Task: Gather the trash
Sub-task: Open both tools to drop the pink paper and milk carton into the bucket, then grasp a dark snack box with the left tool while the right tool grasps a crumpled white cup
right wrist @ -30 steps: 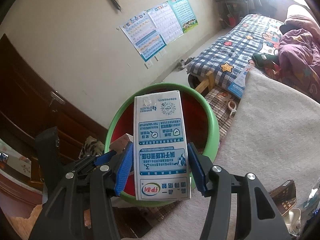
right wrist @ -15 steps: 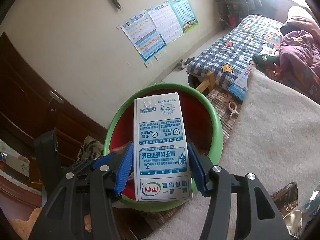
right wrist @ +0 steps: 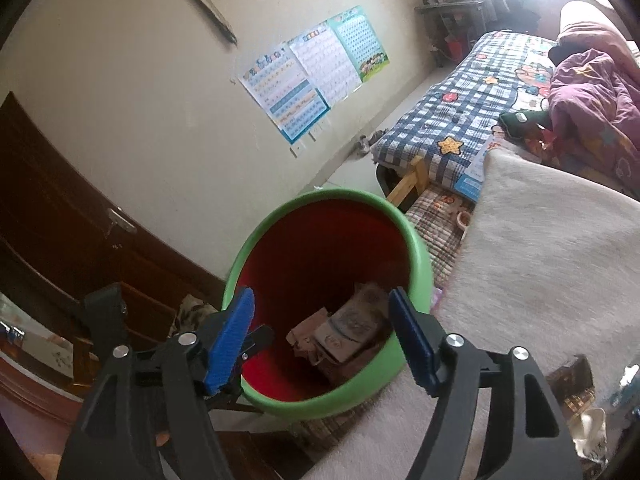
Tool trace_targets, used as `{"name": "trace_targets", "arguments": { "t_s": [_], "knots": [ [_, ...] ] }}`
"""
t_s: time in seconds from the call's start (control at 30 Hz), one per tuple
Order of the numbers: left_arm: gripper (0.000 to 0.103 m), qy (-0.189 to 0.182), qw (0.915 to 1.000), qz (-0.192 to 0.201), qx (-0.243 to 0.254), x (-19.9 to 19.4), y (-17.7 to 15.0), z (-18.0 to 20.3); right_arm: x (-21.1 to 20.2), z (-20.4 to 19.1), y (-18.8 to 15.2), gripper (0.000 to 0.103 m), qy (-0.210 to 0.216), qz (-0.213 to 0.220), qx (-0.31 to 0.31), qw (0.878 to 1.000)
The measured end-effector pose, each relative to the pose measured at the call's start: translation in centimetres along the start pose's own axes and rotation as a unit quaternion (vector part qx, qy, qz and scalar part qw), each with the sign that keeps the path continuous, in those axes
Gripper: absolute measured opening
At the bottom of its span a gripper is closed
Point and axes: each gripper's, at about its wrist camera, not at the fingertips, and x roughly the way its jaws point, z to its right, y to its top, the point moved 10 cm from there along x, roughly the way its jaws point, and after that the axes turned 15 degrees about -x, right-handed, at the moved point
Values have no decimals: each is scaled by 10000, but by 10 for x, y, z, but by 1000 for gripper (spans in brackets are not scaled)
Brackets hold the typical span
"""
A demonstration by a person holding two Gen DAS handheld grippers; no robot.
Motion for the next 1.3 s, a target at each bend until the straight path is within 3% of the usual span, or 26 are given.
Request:
{"name": "trace_targets", "arguments": {
  "t_s": [0.17, 0.33, 0.5, 0.77, 0.8, 0.87, 1.1, 1.3],
  "knots": [
    [72, -51, 9998, 106, 146, -7, -2, 13, -33, 28, -22, 74, -395, 102, 103, 9991],
    [72, -109, 9997, 98, 210, -8, -11, 30, -74, 85, -66, 74, -918, 23, 638, 9937],
    [72, -228, 9988, 44, 432, -10, -31, 61, -105, 130, -123, 78, -1699, -481, 596, 9825],
    [75, -530, 9924, -250, 1083, -4, -74, 124, -91, 136, -176, 76, -1678, -1134, 193, 9791],
    [81, -482, 9910, -149, 1243, -4, -78, 133, -88, 136, -180, 66, -1662, -1180, 106, 9790],
    [82, -502, 9881, -45, 1450, -6, -82, 145, -85, 135, -188, 49, -1621, -1256, 27, 9787],
    [82, -732, 9794, -202, 1872, -4, -110, 192, -117, 139, -205, 48, -1365, -1095, 132, 9845],
    [82, -622, 9618, -452, 2627, 25, -149, 231, -144, 148, -218, 48, -1254, -992, 425, 9862]
  ]
}}
